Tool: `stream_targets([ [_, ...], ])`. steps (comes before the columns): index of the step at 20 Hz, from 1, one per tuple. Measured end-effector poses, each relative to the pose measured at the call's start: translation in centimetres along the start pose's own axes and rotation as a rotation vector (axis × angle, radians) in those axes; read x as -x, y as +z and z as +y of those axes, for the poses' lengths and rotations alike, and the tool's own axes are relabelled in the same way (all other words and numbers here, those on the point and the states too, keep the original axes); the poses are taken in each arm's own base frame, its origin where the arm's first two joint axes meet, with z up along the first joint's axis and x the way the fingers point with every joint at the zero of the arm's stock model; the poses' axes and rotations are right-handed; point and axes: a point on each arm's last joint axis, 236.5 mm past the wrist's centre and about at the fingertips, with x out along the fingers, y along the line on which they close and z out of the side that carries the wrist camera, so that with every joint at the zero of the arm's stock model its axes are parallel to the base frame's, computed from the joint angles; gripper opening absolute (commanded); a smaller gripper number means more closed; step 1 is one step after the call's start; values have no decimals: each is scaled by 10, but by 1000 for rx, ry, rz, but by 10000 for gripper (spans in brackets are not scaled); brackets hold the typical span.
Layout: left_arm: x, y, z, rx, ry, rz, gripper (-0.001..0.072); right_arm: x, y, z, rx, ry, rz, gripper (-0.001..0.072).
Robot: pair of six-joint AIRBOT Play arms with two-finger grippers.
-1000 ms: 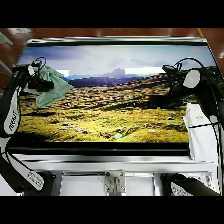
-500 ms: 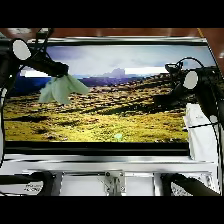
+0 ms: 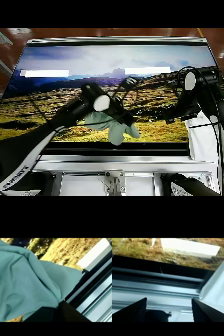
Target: Fold the shirts.
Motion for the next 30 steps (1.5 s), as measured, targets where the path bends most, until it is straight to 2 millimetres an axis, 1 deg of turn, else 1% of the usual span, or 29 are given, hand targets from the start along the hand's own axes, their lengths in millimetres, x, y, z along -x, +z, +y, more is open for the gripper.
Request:
stream_targets([
  [1,-14,-5,-4,3,-6,22,533,0,-4,-2,2,-10,15,675],
  [2,-22,-8,-1,20,-9,40,614,0,-6,-5,3,-20,24,676],
  [3,-23,-9,9,47,0,50,614,0,-6,-6,2,-26,26,676],
  [4,-19,-10,24,79,15,63,614,0,-7,-8,0,-26,30,676],
  [5,-10,-12,43,116,32,76,614,0,-8,-11,-7,-19,28,675],
  [7,23,-15,89,213,64,71,614,-1,-8,-16,-44,29,12,676],
  [9,60,-30,135,313,98,57,614,-2,-11,-24,-115,116,-16,676],
  [10,75,-42,154,359,111,52,615,-4,-12,-30,-162,164,-36,676],
  [11,85,-63,170,408,122,67,648,-6,-14,-32,-210,224,-57,676],
  [12,90,-85,181,454,127,85,681,-9,-16,-35,-262,289,-82,676],
  [13,91,-109,190,505,129,101,681,-12,-17,-35,-311,357,-108,676],
  [14,86,-131,194,553,119,119,681,-16,-18,-33,-345,412,-126,676],
  [15,77,-149,194,603,95,124,682,-21,-17,-29,-373,466,-147,676],
  [16,66,-163,193,648,70,122,712,-26,-17,-23,-386,509,-159,676],
  [17,51,-176,191,692,42,118,716,-33,-18,-17,-392,542,-158,676],
  [19,26,-187,186,766,-10,81,716,-45,-17,-3,-386,589,-159,676],
  [21,5,-189,186,819,-29,41,715,-55,-16,12,-364,619,-151,676],
  [23,-13,-186,188,846,-30,3,715,-63,-17,30,-323,650,-138,676],
  [25,-27,-179,192,865,-22,-42,715,-66,-17,47,-280,674,-131,677],
  [27,-37,-173,198,891,-14,-79,713,-67,-18,61,-234,689,-120,676],
  [28,-40,-170,201,902,-11,-96,692,-68,-18,66,-216,692,-118,676],
  [30,-45,-163,208,918,1,-130,564,-68,-18,76,-183,696,-108,677],
])
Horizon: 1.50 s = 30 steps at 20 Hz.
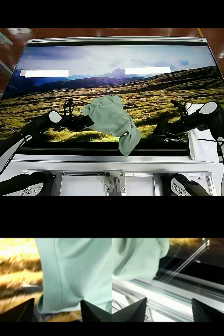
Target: Fold the shirts.
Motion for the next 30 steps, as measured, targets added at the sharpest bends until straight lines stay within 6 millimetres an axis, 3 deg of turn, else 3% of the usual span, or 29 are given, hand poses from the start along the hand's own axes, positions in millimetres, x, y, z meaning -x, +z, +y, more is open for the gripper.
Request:
stream_targets([
  [1,-3,4,0,7,-1,-13,327,-3,-2,4,16,1,12,677],
  [2,-5,7,0,14,-1,-20,38,-6,-3,9,33,2,24,676],
  [10,-3,19,-17,-13,-33,-22,42,-51,-3,70,219,25,60,677],
  [14,6,25,-32,-43,-59,-28,42,-87,-5,84,269,0,108,674],
  [15,9,26,-35,-51,-66,-30,42,-95,-1,84,263,-13,97,545],
  [16,12,28,-39,-57,-73,-37,42,-103,5,84,247,-26,83,239],
  [17,16,30,-43,-64,-82,-44,42,-110,12,83,228,-38,60,74],
  [21,40,46,-61,-108,-119,-103,41,-115,30,77,170,-77,7,66],
  [24,78,68,-87,-188,-170,-201,41,-83,46,86,252,-100,-46,66],
  [26,127,89,-120,-277,-227,-321,41,-39,63,109,373,-106,-138,66],
  [28,199,109,-160,-375,-298,-486,41,25,82,140,491,-122,-292,66],
  [30,293,121,-199,-461,-375,-695,41,102,88,177,599,-142,-482,66],
])
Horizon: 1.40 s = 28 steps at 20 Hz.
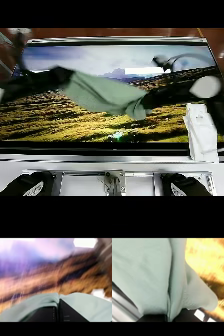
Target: Fold the shirts.
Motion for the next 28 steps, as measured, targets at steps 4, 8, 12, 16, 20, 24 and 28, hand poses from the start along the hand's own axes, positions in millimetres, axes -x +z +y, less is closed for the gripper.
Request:
stream_targets([
  [4,113,113,-87,-155,-100,-343,41,133,64,41,140,-66,-319,66],
  [8,181,131,-136,-240,-157,-449,41,194,46,71,164,-73,-347,66],
  [12,184,91,-133,-280,-116,-277,40,202,-2,73,122,-90,-185,66],
  [16,182,40,-98,-234,18,-44,40,204,-22,70,54,-103,-115,65],
  [20,190,-10,-65,-123,136,139,39,176,-42,65,-35,-66,2,65],
  [24,189,-66,-33,22,220,277,40,114,-87,48,-134,-17,227,66],
  [28,170,-108,5,123,298,361,40,43,-111,19,-188,2,349,65],
])
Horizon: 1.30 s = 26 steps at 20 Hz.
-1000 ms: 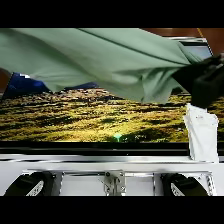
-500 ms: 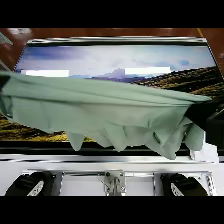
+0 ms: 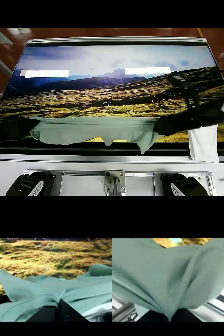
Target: Fold the shirts.
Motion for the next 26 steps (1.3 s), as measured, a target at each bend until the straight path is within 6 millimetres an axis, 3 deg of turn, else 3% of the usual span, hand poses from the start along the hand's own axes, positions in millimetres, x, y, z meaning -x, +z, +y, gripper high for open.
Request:
stream_targets([
  [4,-45,12,27,59,50,-23,41,-65,41,-33,-26,-4,15,65],
  [9,-116,55,72,70,156,-109,41,-133,105,-76,-70,-50,-105,66],
  [12,-175,70,100,81,200,-108,41,-149,144,-98,-97,-90,-241,66],
  [14,-216,68,116,115,210,-81,42,-152,164,-107,-139,-104,-320,66],
  [17,-267,55,131,209,197,-36,44,-158,178,-113,-211,-92,-374,75],
  [18,-278,52,134,239,191,-29,63,-161,181,-113,-234,-82,-382,112],
  [19,-287,51,137,265,186,-28,178,-162,183,-113,-251,-75,-389,330],
  [20,-293,50,138,282,183,-27,402,-162,186,-113,-261,-71,-402,596],
  [21,-295,51,141,296,182,-31,624,-161,188,-115,-270,-70,-413,629],
  [22,-296,55,142,313,178,-42,672,-157,190,-115,-272,-69,-425,629],
  [24,-289,62,149,300,183,-29,658,-139,194,-119,-264,-76,-450,628],
  [26,-270,63,167,253,219,35,658,-115,185,-136,-224,-144,-440,623],
])
